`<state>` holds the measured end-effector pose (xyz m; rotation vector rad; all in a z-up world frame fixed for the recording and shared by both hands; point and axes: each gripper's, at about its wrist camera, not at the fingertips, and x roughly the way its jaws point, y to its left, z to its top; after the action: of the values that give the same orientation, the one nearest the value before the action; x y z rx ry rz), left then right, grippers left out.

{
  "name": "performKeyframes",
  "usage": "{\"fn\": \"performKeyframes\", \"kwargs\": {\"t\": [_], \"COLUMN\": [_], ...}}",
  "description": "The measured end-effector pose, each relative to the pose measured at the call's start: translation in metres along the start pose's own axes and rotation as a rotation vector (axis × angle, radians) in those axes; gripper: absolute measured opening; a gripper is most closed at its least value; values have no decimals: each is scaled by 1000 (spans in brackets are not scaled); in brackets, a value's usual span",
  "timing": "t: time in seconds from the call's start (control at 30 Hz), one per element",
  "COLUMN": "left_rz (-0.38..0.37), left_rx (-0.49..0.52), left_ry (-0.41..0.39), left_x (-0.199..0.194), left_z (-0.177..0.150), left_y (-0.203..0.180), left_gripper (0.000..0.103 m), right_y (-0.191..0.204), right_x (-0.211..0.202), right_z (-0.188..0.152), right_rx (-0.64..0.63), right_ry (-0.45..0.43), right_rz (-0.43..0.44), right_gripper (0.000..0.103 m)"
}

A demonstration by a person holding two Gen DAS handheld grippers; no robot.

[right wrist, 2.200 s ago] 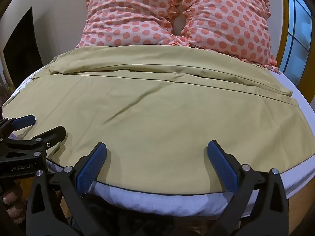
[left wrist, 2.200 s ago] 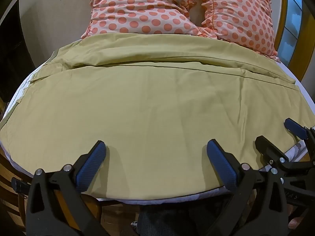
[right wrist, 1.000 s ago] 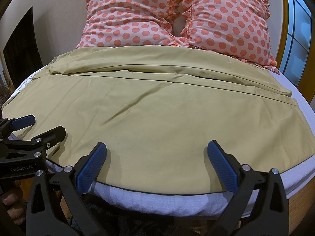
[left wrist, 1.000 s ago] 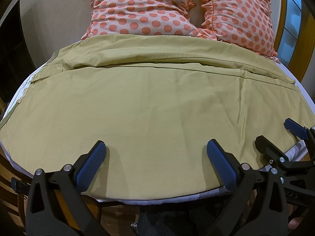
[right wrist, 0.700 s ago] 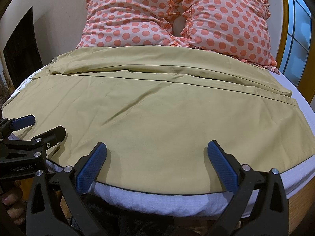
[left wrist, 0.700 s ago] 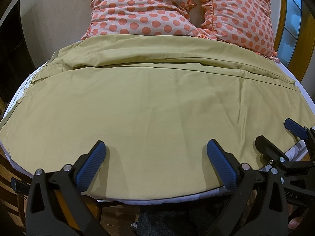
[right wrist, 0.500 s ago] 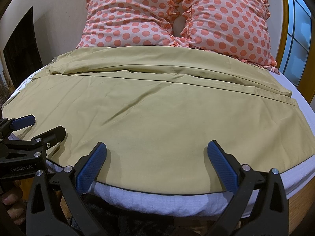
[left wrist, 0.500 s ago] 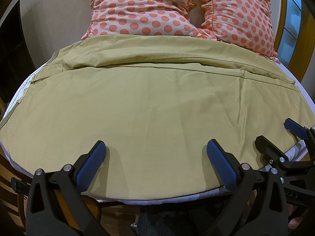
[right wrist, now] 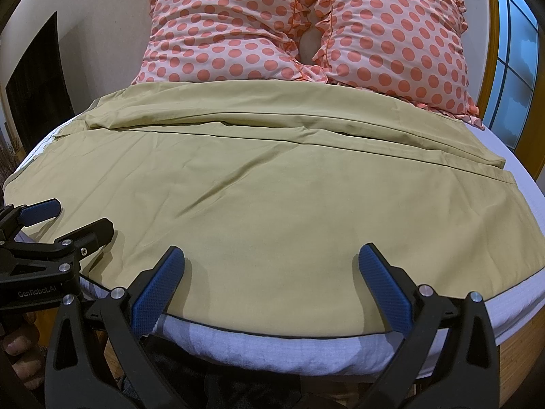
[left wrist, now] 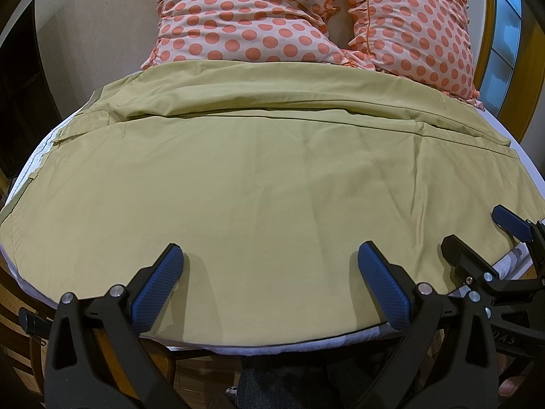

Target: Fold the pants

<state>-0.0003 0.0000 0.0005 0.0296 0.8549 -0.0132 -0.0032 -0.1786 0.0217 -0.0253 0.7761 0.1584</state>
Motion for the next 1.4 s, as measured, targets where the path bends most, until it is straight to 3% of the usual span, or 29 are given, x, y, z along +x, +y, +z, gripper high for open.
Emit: {"fn": "performKeyframes", "kwargs": {"t": [0.93,1.07,1.13,1.17,1.27,1.4], "left_rz": [-2,-7,-16,-20,-11,-51], "left_rx": [3,11,20,20,-14,-94], "left_ry": [12,-3,-14,-11,-9,-70], "left_x": [1,0,1,2,2,-4], "left_z": [1,1,1,3,11,28], "left_y": [0,2,3,5,14,35], "left_gripper": [101,101,101,101,101,101], "right_y": [0,-3,-9,-19,-67,-166], "right_x": [-2,-5,-3,-3,-15,0], "right_z": [-1,-7,2,11,49,126], "right_rx": [-13,-35,-49,-27,88,387], "right_ry": [-21,-76,-39,-17,-65,-54], "right_rz": [15,41,70,58,0,-88], "right_gripper": [102,102,102,102,102,102]}}
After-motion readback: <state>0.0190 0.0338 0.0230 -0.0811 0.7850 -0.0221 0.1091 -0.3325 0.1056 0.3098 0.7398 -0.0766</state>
